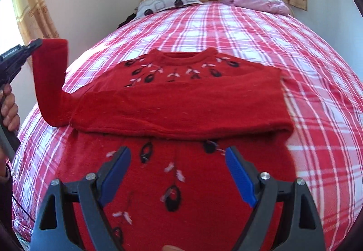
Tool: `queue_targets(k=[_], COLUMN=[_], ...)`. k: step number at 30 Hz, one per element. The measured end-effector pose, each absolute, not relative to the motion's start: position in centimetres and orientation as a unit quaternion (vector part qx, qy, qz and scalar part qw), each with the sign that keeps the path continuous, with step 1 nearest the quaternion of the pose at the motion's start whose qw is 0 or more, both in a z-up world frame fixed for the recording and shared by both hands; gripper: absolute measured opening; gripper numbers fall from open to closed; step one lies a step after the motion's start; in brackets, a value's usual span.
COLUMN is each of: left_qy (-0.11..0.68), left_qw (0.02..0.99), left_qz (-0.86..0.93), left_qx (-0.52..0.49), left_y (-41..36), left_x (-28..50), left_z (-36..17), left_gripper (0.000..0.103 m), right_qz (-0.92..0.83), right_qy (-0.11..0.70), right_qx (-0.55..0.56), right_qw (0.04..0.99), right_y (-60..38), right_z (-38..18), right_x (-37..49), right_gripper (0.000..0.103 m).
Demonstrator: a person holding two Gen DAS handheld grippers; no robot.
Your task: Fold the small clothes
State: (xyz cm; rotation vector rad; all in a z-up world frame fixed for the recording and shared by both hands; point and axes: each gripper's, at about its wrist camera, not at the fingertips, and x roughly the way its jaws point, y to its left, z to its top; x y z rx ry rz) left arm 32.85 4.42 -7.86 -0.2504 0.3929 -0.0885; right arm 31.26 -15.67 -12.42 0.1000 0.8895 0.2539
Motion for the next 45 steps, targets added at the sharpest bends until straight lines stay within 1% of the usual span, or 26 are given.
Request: queue_targets(k=[5, 8, 9, 11, 12, 14, 16, 17, 18, 19, 20, 21, 26, 30, 33, 35, 36, 40, 45], left_qy=[0.254, 0.320, 0.328, 0.331, 0.320, 0.294, 0.266, 0.260, 0.256, 0.254, 0.247, 0.229, 0.239, 0.247, 0.270, 0.278, 0.282, 0.299, 0.301], left_qw=[0.959, 0.935, 0.930, 0.922, 0.924, 0.929, 0.938, 0.940, 0.941, 0.944, 0.947, 0.952, 0.960, 0.968, 0.962, 0.957, 0.953, 0.944, 0.946], left_qz=[-0.096, -0.150, -0.158, -0.172, -0.173, -0.187, -0.199, -0.202, -0.203, -0.196, -0.190, -0.188, -0.142, -0.039, 0.012, 0.023, 0.022, 0.025, 0.024], left_qx=[-0.082, 0.013, 0.053, 0.104, 0.119, 0.124, 0.101, 0.093, 0.086, 0.083, 0.078, 0.070, 0.034, 0.031, -0.033, -0.082, -0.107, -0.138, -0.119], left_y=[0.5, -3.7, -4.9, -6.4, -6.4, -6.1, -4.4, -4.0, -3.4, -2.6, -2.5, -1.8, 0.5, 3.3, 6.7, 8.7, 9.5, 10.4, 9.7], left_x=[34.2, 34.3, 34.0, 33.1, 32.5, 31.2, 30.2, 29.8, 29.5, 29.3, 29.3, 29.0, 29.9, 30.8, 31.6, 31.7, 31.8, 32.1, 31.9], left_z=[-12.4, -15.6, -16.4, -16.8, -16.5, -15.4, -14.1, -13.7, -13.5, -13.4, -13.7, -13.7, -13.6, -14.5, -15.0, -15.4, -15.7, -16.6, -16.8], left_gripper=[0.004, 0.005, 0.005, 0.005, 0.006, 0.007, 0.009, 0.026, 0.045, 0.091, 0.102, 0.102, 0.102, 0.102, 0.102, 0.102, 0.102, 0.102, 0.102], right_qz=[0.108, 0.102, 0.100, 0.092, 0.088, 0.083, 0.077, 0.077, 0.077, 0.079, 0.080, 0.083, 0.099, 0.125, 0.144, 0.154, 0.159, 0.175, 0.188], right_qy=[0.435, 0.434, 0.434, 0.432, 0.431, 0.431, 0.432, 0.433, 0.433, 0.434, 0.434, 0.435, 0.437, 0.437, 0.445, 0.459, 0.465, 0.486, 0.505], right_qx=[0.060, 0.063, 0.065, 0.076, 0.081, 0.091, 0.096, 0.097, 0.098, 0.097, 0.095, 0.092, 0.087, 0.080, 0.082, 0.091, 0.098, 0.116, 0.149], right_qw=[0.892, 0.893, 0.893, 0.894, 0.894, 0.894, 0.893, 0.893, 0.893, 0.892, 0.892, 0.892, 0.890, 0.887, 0.880, 0.870, 0.865, 0.849, 0.829], right_y=[-17.8, -18.7, -19.0, -19.6, -19.9, -20.2, -20.5, -20.5, -20.4, -20.3, -20.0, -19.7, -18.1, -16.4, -15.0, -14.1, -13.8, -12.3, -11.6], right_z=[-12.9, -12.9, -12.9, -12.8, -12.8, -12.7, -12.6, -12.5, -12.4, -12.3, -12.2, -12.1, -11.5, -10.8, -10.9, -11.5, -11.8, -13.2, -14.5], right_x=[31.0, 31.0, 31.0, 31.2, 31.3, 31.6, 31.8, 31.9, 32.0, 32.0, 32.1, 32.2, 32.7, 33.2, 34.3, 35.6, 36.2, 38.4, 40.2], right_gripper=[0.087, 0.088, 0.088, 0.088, 0.088, 0.088, 0.088, 0.088, 0.088, 0.088, 0.088, 0.088, 0.088, 0.088, 0.077, 0.065, 0.064, 0.063, 0.063])
